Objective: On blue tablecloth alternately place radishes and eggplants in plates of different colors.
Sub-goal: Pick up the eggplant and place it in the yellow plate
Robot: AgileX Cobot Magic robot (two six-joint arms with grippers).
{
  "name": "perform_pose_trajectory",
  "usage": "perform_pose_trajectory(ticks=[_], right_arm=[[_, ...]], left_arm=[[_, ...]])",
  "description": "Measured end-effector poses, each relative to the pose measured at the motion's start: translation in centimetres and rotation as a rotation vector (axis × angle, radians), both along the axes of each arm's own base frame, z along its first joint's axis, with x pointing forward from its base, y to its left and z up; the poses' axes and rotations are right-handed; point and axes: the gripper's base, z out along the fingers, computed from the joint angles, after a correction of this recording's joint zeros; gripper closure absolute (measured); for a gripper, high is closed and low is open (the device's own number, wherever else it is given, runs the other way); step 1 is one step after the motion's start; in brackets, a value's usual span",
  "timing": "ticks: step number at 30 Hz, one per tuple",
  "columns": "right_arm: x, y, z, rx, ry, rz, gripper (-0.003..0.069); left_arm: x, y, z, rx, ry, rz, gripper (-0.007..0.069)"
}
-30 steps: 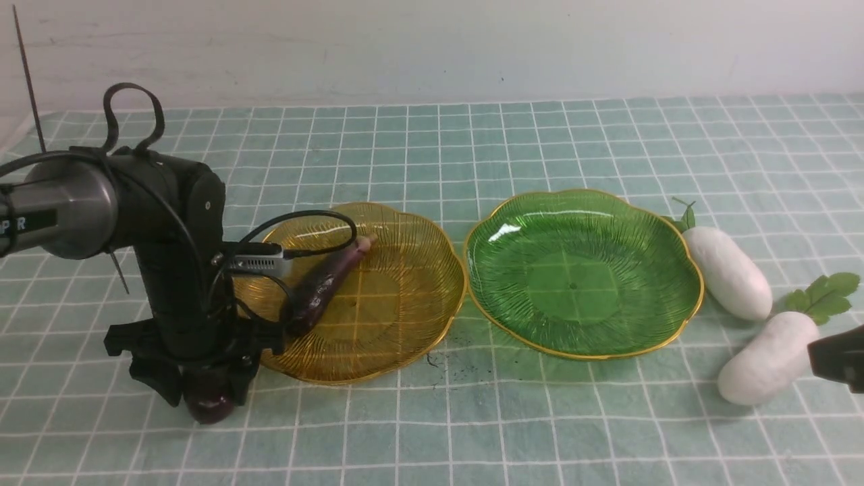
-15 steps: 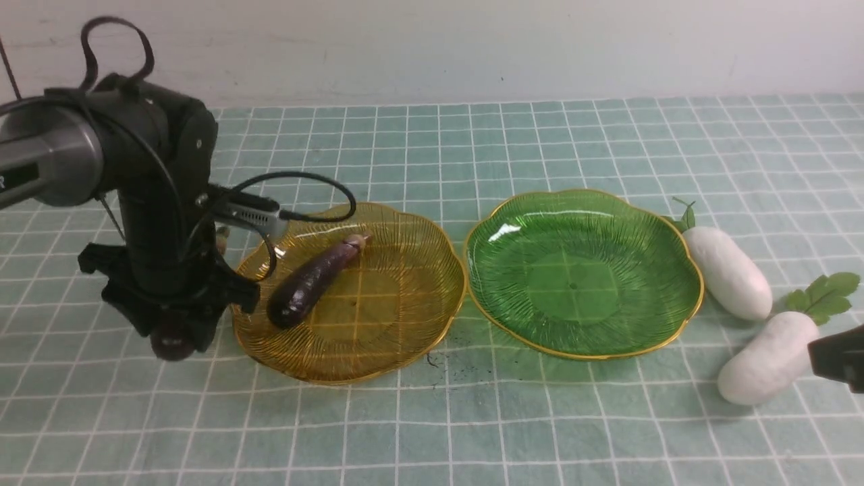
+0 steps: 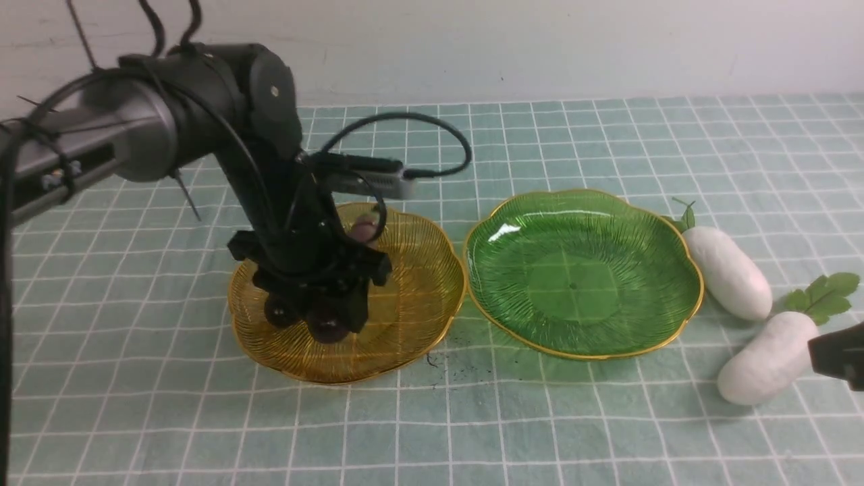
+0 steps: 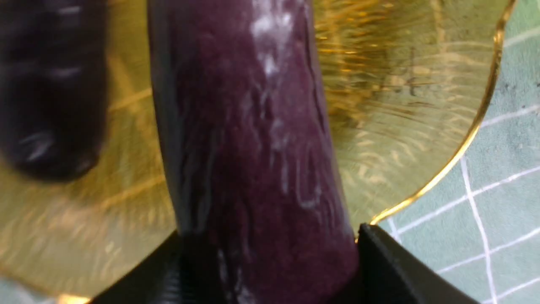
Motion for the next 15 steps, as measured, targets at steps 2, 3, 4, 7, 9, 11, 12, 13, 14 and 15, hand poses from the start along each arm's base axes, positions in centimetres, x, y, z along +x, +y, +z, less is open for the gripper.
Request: perform_pose_trajectory(ticks=[2, 3, 4, 7, 9, 11, 12, 13, 14, 15], right_arm=[[0.0, 0.0, 0.0, 0.000, 0.000, 0.000, 0.0604], [0.0, 0.0, 0.0, 0.000, 0.000, 0.000, 0.0604], [0.0, 0.0, 0.0, 0.000, 0.000, 0.000, 0.0604], [0.1, 0.0, 0.1, 0.007, -0.009, -0.017, 0.0604], [0.3, -0.1, 0.2, 0.027, -0.021, -0.053, 0.0604], [0.4, -0.1, 0.3, 0.038, -0.029, -0.073, 0.0604], [0.5, -0.2, 0.3, 0.046, -0.034, -0.095, 0.0600], [0.6, -0.3, 0.4, 0.052, -0.041, -0.118, 0.0596], [0.7, -0.4, 0.4, 0.061, -0.048, -0.144, 0.0592], [0.9, -0.5, 0.5, 0.072, -0.057, -0.178, 0.0582]], left_arm=[[0.3, -0.7, -1.2, 0.003, 0.003, -0.010, 0.0216], [0.4, -0.8, -1.4, 0.003, 0.002, -0.011, 0.0216], [0.5, -0.8, -1.7, 0.005, 0.003, -0.012, 0.0216], [0.5, -0.8, -1.8, 0.007, 0.007, -0.012, 0.0197], [0.5, -0.8, -1.9, 0.009, 0.007, -0.012, 0.0168], [0.5, -0.8, -1.9, 0.009, 0.007, -0.012, 0.0144], [0.5, -0.8, -1.9, 0.009, 0.007, -0.012, 0.0116], [0.5, -0.8, -1.9, 0.009, 0.007, -0.012, 0.0099], [0.5, -0.8, -1.9, 0.009, 0.007, -0.012, 0.0088], [0.5, -0.8, -1.9, 0.009, 0.007, -0.012, 0.0075]])
